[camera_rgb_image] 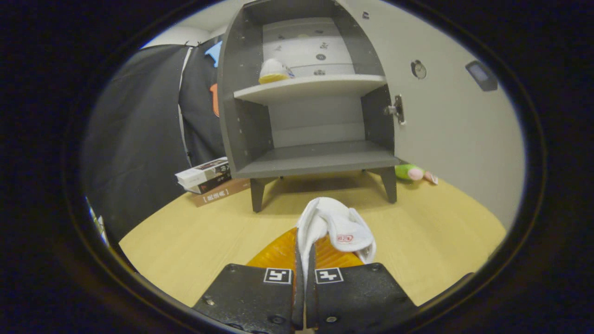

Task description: Open the shoe cabinet door, grab the shoes and put them into the shoe cabinet, then close the shoe cabinet door.

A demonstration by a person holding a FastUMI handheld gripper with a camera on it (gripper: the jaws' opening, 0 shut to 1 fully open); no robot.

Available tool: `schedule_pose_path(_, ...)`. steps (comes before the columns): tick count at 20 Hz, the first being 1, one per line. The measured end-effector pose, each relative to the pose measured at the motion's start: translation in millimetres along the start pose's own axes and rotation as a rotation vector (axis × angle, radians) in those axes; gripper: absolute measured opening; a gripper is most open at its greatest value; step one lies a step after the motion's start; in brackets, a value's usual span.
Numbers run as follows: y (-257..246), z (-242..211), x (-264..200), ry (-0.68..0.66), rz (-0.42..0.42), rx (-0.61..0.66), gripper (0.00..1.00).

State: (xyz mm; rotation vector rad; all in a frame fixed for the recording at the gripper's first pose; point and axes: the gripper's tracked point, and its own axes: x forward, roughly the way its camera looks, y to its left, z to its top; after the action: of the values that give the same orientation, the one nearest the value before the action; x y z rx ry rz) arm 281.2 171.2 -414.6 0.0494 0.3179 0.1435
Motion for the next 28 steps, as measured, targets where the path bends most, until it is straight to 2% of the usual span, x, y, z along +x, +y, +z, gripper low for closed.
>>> schedule_pose_path(6,6,91,-36,-0.131,0.014,-0.026,0.06)
schedule_pose_path(13,9,193,-36,-0.231,0.017,-0.067,0.05)
schedule_pose_path(20,-7,295,8,-0.264,-0.065,-0.133,0.05)
schedule_pose_path(24,-25,341,46,-0.246,-0.152,-0.154,0.05)
schedule_pose_path(28,-29,373,93,-0.208,-0.159,-0.145,0.06)
